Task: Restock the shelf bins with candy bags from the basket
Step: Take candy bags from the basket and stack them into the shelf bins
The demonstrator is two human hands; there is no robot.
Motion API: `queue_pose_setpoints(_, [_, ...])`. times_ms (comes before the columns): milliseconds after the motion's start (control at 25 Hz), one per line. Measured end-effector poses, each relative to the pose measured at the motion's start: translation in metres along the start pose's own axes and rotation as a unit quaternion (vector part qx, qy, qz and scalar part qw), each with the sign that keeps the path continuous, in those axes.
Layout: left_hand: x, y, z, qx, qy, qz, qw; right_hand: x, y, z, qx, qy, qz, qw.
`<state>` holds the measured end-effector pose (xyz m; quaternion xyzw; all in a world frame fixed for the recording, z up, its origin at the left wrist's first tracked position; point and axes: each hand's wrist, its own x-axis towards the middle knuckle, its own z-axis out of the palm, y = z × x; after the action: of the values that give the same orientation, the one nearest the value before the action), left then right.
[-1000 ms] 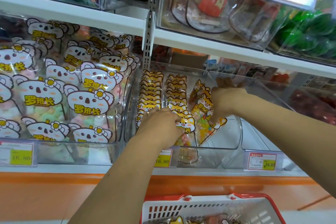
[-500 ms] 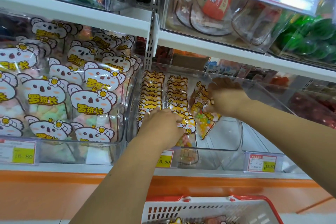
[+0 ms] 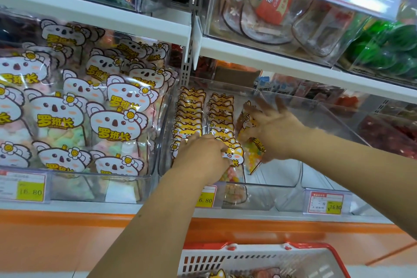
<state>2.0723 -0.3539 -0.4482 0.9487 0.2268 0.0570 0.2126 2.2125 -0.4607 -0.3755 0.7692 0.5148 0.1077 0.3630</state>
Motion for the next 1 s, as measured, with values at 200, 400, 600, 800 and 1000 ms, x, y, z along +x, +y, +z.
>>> queue_pose_setpoints(200, [-0.003, -0.001, 0.0, -0.009, 0.012, 0.005, 1.0, 0.013, -0.009, 0.001, -0.082, -0.085, 0.021, 0.993])
queue_pose_setpoints(400, [-0.002, -0.002, 0.001, -0.004, 0.016, 0.005, 1.0, 0.014, -0.004, 0.004, -0.073, -0.094, 0.016, 0.993])
queue_pose_setpoints(600, [-0.005, 0.0, 0.0, -0.048, 0.077, 0.012, 0.996, -0.001, 0.003, 0.006, 0.008, -0.014, 0.006, 1.0])
queue_pose_setpoints(800, [-0.024, 0.014, -0.007, -0.095, 0.12, 0.024, 0.988, -0.048, 0.01, 0.006, 0.161, 0.079, -0.006, 0.984])
queue_pose_setpoints(1000, [-0.071, 0.056, 0.004, -0.068, 0.225, 0.137, 0.962, -0.13, -0.014, 0.031, 0.398, 0.302, -0.007, 0.866])
